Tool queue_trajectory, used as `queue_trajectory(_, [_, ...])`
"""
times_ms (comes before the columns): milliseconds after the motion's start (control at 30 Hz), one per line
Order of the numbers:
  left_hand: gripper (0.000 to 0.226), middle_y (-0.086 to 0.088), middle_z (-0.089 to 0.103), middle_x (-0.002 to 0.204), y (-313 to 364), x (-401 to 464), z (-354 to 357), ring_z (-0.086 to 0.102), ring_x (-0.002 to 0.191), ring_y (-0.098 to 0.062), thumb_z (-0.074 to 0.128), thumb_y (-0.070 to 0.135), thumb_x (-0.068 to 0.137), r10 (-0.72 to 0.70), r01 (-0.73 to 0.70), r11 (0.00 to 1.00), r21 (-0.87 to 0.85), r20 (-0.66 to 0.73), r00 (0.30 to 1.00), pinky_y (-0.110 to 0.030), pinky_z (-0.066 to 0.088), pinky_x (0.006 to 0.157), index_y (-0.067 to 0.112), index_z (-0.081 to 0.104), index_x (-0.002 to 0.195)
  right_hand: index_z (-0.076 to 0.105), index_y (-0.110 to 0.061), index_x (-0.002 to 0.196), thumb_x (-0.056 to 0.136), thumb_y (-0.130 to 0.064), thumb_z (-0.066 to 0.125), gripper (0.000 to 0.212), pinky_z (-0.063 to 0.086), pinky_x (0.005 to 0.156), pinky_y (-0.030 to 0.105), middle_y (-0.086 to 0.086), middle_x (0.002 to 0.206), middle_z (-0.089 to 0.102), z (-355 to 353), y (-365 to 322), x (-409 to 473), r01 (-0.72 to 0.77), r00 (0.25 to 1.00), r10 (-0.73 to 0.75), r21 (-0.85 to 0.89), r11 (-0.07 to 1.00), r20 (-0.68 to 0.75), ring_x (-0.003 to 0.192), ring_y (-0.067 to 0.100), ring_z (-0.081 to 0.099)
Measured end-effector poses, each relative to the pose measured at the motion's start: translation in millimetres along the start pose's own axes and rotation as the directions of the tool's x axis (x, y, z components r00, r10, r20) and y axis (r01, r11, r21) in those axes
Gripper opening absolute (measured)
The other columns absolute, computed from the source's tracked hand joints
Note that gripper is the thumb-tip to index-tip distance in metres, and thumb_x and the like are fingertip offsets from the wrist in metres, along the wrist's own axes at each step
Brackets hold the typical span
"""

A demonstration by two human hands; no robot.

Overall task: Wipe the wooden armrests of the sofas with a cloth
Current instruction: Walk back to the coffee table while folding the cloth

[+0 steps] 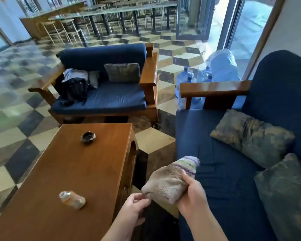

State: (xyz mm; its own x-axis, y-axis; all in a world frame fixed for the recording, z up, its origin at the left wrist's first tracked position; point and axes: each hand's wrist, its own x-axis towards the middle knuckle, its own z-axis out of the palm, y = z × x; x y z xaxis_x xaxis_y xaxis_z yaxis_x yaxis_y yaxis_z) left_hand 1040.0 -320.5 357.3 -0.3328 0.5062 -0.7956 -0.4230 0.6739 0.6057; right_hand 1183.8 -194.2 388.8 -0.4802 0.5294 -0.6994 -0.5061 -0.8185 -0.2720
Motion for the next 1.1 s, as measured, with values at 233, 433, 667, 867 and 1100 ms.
queue_trajectory(233, [0.066,-0.022,0.069,0.094,71.9,46.1,47.3,0.067,0.076,-0.033,0.07,0.059,0.076,-0.069,0.181,0.924,-0.337,0.318,0.945,-0.04,0.057,0.067,-0.004,0.078,0.096,0.055,-0.005,0.131,0.1,-0.023,0.05,0.036,0.06,0.067,0.059,0.034,0.114,0.07,32.7,-47.1,44.1,-0.042,0.98,-0.008,0.248,0.968,0.199,0.098,0.05,0.071])
queue_trajectory(433, [0.048,-0.02,0.07,0.088,120.0,105.0,32.4,0.069,0.072,-0.033,0.082,0.039,0.07,-0.031,0.179,0.915,-0.361,0.379,0.925,-0.04,0.057,0.066,-0.003,0.078,0.092,0.055,-0.002,0.132,0.102,-0.023,0.047,0.038,0.061,0.071,0.052,0.03,0.112,0.072,79.6,-60.9,109.3,-0.002,0.991,-0.024,0.191,0.982,0.132,0.094,0.044,0.074])
queue_trajectory(667, [0.053,-0.019,0.074,0.083,192.5,195.3,14.7,0.07,0.064,-0.03,0.091,0.038,0.051,-0.014,0.149,0.903,-0.403,0.32,0.947,-0.037,0.056,0.058,0.007,0.082,0.092,0.058,-0.001,0.13,0.088,-0.021,0.056,0.047,0.05,0.088,0.058,0.03,0.118,0.07,146.4,-76.9,204.6,0.005,0.999,-0.009,0.088,0.996,0.053,0.101,0.046,0.072])
queue_trajectory(867, [0.052,-0.019,0.069,0.08,282.8,264.7,-28.9,0.067,0.063,-0.031,0.092,0.039,0.061,-0.049,0.309,0.804,-0.508,0.461,0.886,-0.036,0.054,0.057,-0.002,0.08,0.09,0.054,0.002,0.134,0.094,-0.024,0.053,0.048,0.048,0.096,0.061,0.034,0.128,0.064,245.8,-95.6,302.5,-0.051,0.997,0.055,-0.079,0.996,0.048,0.112,0.051,0.066])
queue_trajectory(1100, [0.037,-0.009,0.078,0.09,385.2,297.8,-77.0,0.073,0.075,-0.022,0.085,0.034,0.069,0.207,-0.132,0.889,-0.438,0.126,0.97,-0.03,0.053,0.06,0.016,0.079,0.101,0.054,0.01,0.136,0.092,-0.025,0.05,0.055,0.044,0.106,0.06,0.036,0.134,0.059,341.8,-97.9,392.1,-0.104,0.984,0.136,-0.24,0.965,0.119,0.122,0.051,0.059])
